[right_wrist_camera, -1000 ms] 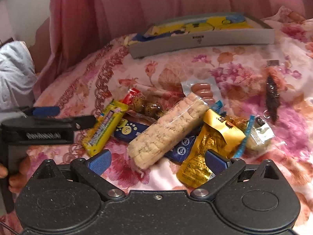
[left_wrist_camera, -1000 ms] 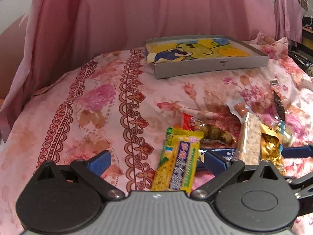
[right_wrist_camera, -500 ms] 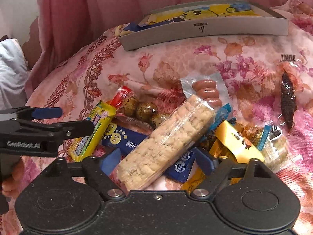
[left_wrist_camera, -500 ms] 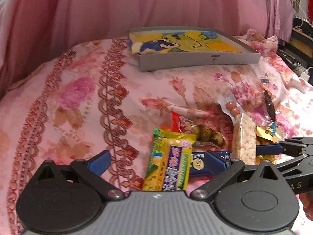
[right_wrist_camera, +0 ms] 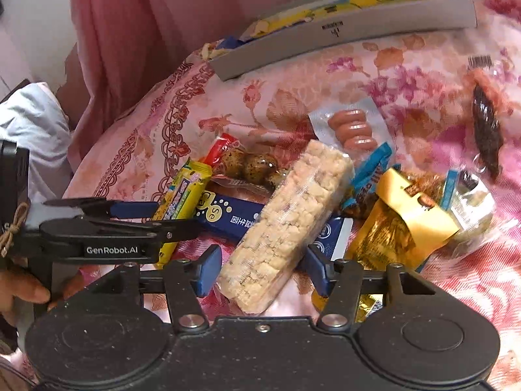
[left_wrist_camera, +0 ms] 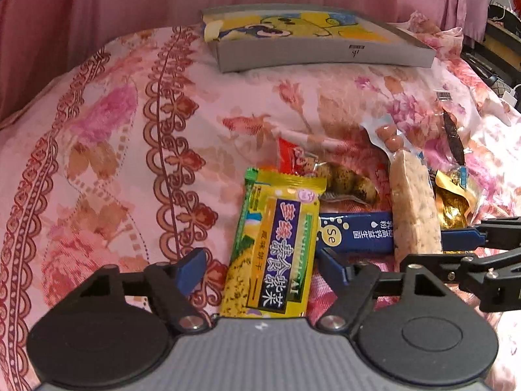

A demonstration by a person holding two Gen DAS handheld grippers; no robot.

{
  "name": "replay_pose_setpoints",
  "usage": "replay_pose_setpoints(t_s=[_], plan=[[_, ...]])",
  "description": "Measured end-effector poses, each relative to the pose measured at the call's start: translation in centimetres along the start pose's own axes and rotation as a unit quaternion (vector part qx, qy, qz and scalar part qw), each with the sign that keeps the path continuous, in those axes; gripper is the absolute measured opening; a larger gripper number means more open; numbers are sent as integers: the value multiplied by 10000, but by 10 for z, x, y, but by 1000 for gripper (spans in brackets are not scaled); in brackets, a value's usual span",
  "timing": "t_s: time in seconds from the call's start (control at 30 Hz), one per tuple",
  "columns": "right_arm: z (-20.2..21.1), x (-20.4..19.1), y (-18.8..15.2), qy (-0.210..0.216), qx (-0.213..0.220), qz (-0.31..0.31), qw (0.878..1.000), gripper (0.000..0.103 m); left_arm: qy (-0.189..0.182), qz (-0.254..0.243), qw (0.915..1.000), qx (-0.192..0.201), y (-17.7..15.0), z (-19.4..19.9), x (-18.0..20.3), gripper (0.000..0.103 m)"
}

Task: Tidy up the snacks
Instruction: 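Grasp the yellow biscuit packet with the left gripper while the right grasps the beige rice-cracker bar, then lift both held snacks and carry them over the gray cartoon tray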

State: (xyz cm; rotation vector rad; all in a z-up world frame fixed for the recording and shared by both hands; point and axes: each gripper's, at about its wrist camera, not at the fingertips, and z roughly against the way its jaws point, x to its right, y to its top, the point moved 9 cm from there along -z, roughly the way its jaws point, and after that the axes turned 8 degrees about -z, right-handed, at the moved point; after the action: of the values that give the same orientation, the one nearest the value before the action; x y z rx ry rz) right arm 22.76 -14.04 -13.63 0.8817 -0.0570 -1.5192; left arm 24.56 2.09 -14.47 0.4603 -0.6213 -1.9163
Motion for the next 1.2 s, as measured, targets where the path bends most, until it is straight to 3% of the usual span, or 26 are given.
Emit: replay_pose_setpoints(t_s=[0.37,0.63,0.77,0.9,1.2], plan=[[-7,-1,5,-321,27,-228,9992,58,-176,66,9997,-125,1,-1,6,55],[1,-2,-2,-180,-9,-315,9993,43,-200,258,9991,-260,-3,5,12,53],[0,-6,-3,-182,-27,-189,9997,44,-262,458,9980,-334,-6,8,13,52],[-11,-3,0,-274,-226,-298,9989,52,-218,597,9973,-356,-8,9,11,52],[-3,-15,-11,-485,-45,469,9977,38,-181,677,9968,-373,-15,16,14,52]])
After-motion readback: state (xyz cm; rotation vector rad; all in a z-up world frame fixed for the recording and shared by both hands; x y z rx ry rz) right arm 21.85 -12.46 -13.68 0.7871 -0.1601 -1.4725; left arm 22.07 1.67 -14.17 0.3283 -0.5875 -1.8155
